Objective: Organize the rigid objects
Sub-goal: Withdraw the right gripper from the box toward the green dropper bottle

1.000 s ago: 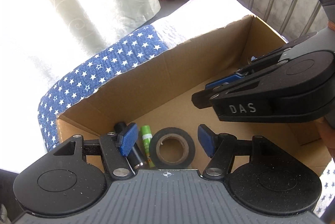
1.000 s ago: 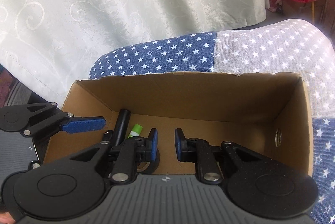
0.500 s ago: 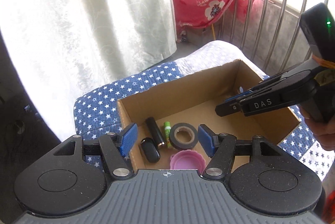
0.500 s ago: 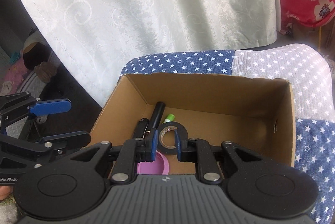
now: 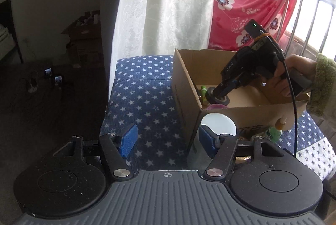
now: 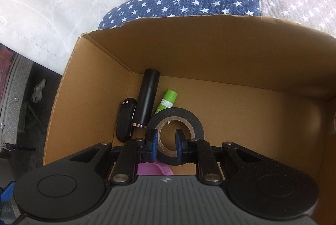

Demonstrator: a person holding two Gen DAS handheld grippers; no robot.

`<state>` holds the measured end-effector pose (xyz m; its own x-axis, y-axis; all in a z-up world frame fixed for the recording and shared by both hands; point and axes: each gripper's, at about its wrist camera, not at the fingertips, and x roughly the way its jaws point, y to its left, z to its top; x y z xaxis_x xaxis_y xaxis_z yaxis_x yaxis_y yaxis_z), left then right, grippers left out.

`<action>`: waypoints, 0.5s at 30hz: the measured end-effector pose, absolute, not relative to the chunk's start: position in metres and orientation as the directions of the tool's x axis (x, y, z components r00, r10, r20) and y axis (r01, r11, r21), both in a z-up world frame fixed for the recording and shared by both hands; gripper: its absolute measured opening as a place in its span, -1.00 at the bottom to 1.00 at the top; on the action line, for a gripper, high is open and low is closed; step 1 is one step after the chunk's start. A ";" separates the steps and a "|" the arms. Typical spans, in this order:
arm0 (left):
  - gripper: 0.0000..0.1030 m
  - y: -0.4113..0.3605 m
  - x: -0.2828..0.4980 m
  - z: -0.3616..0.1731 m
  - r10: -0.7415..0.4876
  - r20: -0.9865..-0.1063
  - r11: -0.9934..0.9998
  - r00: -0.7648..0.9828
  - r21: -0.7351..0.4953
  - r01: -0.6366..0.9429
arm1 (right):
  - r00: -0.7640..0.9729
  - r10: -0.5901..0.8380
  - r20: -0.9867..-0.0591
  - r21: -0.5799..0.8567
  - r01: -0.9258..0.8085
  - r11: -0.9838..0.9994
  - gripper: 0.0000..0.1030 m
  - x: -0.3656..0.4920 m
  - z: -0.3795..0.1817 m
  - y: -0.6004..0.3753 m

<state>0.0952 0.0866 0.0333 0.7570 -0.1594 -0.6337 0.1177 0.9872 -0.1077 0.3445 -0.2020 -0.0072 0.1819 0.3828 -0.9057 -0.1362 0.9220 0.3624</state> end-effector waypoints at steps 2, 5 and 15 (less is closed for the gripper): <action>0.25 0.094 0.088 0.024 -0.182 -0.634 0.982 0.752 -0.153 0.109 | 0.175 0.387 -0.906 0.370 -0.123 0.921 -0.61 0.349 -0.010 -0.205; 0.25 0.105 0.071 0.018 -0.175 -0.625 0.982 0.761 -0.169 0.087 | 0.187 0.354 -0.916 0.340 -0.107 0.934 -0.60 0.352 -0.010 -0.212; 0.25 0.092 0.060 0.012 -0.178 -0.618 0.984 0.766 -0.125 0.128 | 0.296 0.415 -0.860 0.404 -0.102 0.909 -0.56 0.326 0.034 -0.238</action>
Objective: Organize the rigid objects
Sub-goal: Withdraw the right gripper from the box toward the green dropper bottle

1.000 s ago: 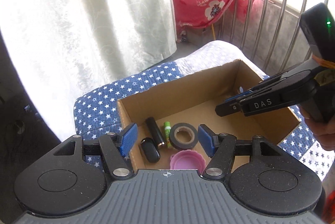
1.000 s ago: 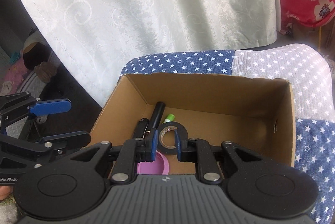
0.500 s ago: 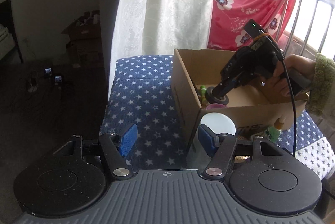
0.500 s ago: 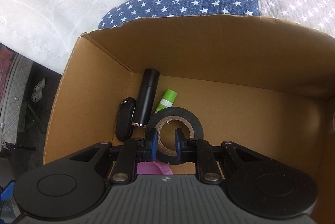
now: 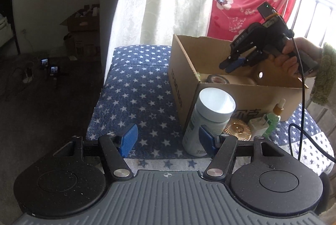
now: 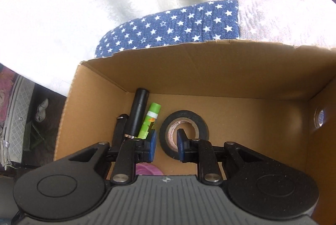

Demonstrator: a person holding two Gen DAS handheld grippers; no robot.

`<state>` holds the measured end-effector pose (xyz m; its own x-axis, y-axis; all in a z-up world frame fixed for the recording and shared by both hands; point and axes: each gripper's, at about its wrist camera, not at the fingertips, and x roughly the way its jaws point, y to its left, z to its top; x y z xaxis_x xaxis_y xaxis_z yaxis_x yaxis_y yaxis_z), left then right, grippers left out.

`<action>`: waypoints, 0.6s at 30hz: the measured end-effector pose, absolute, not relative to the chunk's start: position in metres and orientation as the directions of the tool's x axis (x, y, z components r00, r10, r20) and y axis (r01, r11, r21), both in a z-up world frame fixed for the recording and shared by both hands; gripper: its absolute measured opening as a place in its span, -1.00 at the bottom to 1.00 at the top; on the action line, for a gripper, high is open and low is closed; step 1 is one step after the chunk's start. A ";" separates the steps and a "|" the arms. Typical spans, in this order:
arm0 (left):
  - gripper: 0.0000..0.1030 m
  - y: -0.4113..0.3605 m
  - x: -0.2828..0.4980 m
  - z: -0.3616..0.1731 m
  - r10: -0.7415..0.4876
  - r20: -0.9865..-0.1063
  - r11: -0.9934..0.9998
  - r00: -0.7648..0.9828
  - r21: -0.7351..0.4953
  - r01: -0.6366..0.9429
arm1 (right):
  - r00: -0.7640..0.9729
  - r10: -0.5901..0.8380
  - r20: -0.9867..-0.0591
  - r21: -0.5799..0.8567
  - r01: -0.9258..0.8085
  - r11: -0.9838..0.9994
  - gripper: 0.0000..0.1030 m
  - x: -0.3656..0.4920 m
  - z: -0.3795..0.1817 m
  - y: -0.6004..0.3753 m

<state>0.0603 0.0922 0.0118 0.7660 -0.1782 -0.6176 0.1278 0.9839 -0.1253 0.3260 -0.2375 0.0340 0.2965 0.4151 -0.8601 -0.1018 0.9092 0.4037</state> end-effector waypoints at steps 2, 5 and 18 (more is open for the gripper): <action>0.25 0.082 0.053 0.014 -0.187 -0.600 0.982 0.778 -0.096 0.162 | 0.349 0.449 -0.823 0.425 -0.146 0.893 -0.56 0.303 0.059 -0.240; 0.26 0.065 0.046 0.016 -0.223 -0.585 0.971 0.780 -0.066 0.229 | 0.441 0.483 -0.757 0.427 -0.226 0.876 -0.56 0.256 0.097 -0.245; 0.26 -0.048 0.033 -0.007 -0.364 -0.574 0.870 0.734 0.072 0.488 | 0.730 0.366 -0.577 0.219 -0.294 0.930 0.16 0.073 0.100 -0.253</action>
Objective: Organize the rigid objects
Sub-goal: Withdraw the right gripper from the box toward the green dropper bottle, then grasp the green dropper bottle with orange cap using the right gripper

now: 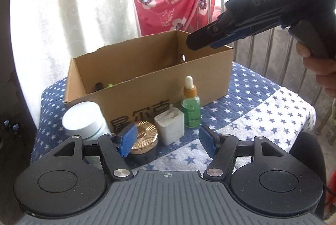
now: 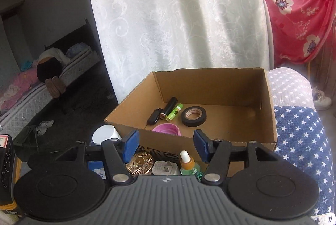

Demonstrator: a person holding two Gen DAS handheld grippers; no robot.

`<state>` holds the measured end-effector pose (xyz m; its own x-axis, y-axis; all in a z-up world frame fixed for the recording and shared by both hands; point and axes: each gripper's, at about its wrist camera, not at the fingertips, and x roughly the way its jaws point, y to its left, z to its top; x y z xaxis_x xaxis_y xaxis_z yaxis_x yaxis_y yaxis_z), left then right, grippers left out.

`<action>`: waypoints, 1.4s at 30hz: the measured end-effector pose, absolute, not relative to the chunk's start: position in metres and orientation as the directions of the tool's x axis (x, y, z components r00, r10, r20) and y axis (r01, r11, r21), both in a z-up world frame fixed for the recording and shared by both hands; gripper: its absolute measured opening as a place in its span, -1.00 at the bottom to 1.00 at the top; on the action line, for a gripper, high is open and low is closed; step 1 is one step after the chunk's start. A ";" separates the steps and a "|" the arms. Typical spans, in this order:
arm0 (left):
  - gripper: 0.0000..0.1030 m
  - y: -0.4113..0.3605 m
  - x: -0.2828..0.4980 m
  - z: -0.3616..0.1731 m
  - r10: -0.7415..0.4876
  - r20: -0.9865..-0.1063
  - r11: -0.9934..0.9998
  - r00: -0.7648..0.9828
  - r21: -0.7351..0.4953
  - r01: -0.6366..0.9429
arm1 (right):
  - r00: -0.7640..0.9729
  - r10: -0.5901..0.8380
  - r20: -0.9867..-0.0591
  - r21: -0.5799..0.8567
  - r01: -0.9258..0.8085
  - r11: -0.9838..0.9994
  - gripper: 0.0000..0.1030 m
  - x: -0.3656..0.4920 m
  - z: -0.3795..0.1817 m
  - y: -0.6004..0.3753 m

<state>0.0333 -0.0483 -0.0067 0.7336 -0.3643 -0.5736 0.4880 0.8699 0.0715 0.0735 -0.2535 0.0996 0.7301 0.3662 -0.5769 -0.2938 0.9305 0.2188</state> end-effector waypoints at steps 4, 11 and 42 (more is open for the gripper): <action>0.26 -0.079 0.035 -0.018 -0.350 -0.552 0.865 0.757 0.119 0.487 | 0.723 0.348 -0.597 0.220 -0.270 0.937 0.11 0.071 0.077 -0.257; 0.20 -0.100 0.049 -0.025 -0.310 -0.505 0.882 0.806 0.163 0.442 | 0.693 0.359 -0.626 0.228 -0.278 0.933 -0.13 0.082 0.055 -0.260; -0.64 -0.120 0.043 -0.001 -0.317 -0.488 0.864 0.813 0.206 0.460 | 0.690 0.346 -0.636 0.235 -0.254 0.938 -0.55 0.070 0.069 -0.267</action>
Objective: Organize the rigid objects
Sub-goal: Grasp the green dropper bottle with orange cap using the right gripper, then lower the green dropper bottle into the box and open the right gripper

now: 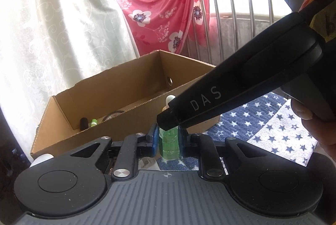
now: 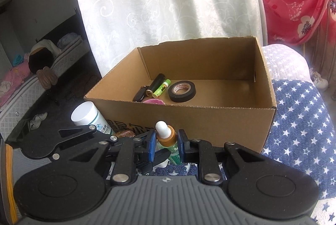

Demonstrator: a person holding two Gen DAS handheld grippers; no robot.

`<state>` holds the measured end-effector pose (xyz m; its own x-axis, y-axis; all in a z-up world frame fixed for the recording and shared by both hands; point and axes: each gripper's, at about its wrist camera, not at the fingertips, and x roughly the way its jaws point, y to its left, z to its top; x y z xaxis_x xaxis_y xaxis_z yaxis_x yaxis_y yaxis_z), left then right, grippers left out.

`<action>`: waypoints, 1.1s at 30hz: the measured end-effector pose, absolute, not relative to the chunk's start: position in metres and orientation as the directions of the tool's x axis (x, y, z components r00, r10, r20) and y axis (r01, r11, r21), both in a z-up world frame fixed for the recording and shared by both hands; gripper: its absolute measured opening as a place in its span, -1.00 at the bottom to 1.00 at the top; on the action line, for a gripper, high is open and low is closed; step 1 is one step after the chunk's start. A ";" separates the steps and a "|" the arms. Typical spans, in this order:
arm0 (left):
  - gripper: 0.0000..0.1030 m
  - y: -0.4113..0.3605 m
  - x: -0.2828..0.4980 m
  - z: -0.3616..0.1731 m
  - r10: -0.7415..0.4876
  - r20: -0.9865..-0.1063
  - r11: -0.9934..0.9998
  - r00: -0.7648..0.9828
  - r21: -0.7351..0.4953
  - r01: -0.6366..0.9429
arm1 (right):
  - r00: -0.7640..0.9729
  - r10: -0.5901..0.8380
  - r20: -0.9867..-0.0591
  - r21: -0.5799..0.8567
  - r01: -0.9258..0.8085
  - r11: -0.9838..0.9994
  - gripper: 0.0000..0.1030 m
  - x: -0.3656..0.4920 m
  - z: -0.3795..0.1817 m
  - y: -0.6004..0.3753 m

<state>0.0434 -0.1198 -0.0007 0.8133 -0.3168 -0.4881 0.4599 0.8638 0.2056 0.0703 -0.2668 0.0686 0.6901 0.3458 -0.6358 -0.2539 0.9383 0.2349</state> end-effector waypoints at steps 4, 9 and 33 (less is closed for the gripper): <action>-0.64 -0.115 0.032 0.025 -0.305 -0.448 0.868 0.840 0.231 0.439 | 0.702 0.361 -0.614 0.226 -0.282 0.932 -0.55 0.066 0.096 -0.261; -0.64 -0.107 0.033 0.060 -0.307 -0.400 0.877 0.863 0.235 0.420 | 0.715 0.391 -0.580 0.219 -0.325 0.920 -0.55 0.075 0.137 -0.253; -0.61 -0.116 0.203 0.010 -0.238 -0.742 0.933 0.627 0.005 0.360 | 0.470 0.388 -0.792 0.287 -0.274 0.918 -0.55 0.253 0.047 -0.265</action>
<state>0.2026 -0.1157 0.0099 0.6272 -0.2378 -0.7416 0.3598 0.9330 0.0051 0.2533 -0.2646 0.0472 0.4704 0.3882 -0.7925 -0.2739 0.9179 0.2870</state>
